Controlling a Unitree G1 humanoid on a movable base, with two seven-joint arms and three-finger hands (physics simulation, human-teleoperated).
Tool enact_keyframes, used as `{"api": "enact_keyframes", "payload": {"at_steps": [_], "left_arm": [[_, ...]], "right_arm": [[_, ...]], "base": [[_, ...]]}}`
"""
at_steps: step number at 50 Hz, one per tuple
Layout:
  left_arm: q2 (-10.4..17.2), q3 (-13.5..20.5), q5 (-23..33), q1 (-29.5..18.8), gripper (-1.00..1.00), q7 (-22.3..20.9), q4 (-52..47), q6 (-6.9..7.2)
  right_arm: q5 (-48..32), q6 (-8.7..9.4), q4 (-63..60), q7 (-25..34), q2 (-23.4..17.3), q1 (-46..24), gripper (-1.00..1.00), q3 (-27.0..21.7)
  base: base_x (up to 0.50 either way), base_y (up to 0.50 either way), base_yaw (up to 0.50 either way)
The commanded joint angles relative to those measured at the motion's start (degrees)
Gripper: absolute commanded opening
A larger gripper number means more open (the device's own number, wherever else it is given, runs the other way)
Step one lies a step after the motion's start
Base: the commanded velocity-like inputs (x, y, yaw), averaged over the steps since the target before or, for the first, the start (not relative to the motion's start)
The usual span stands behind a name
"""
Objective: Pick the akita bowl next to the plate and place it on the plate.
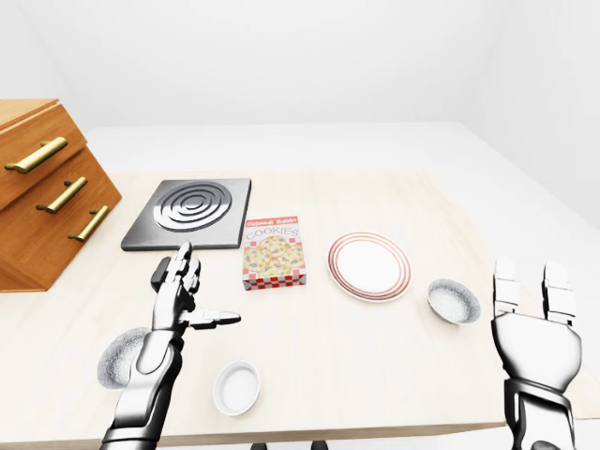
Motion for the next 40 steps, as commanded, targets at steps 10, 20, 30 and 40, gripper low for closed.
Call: {"api": "enact_keyframes", "payload": {"at_steps": [10, 20, 30, 40], "left_arm": [[-0.05, -0.07, -0.16, 0.08, 1.0, 0.06, -0.02, 0.19], [0.03, 0.07, -0.18, -0.17, 1.0, 0.06, 0.29, 0.15], [0.08, 0.13, -0.2, -0.25, 1.0, -0.03, 0.81, -0.28], [0.04, 0.06, -0.09, -0.1, 1.0, 0.0, 0.72, -0.34]], "right_arm": [[-3.16, 0.0, 11.58, 0.0, -4.25, -4.26, 1.0, 6.51], [-2.73, 0.0, 19.09, 0.0, -7.53, -7.6, 1.0, 11.8], [-1.26, 0.0, 23.11, 0.0, -9.03, -11.64, 1.0, 14.53], [1.49, 0.0, 23.06, 0.0, -10.18, -14.69, 1.0, 14.39]], "base": [[0.0, 0.0, 0.0], [0.0, 0.0, 0.0], [0.0, 0.0, 0.0], [0.0, 0.0, 0.0]]}}
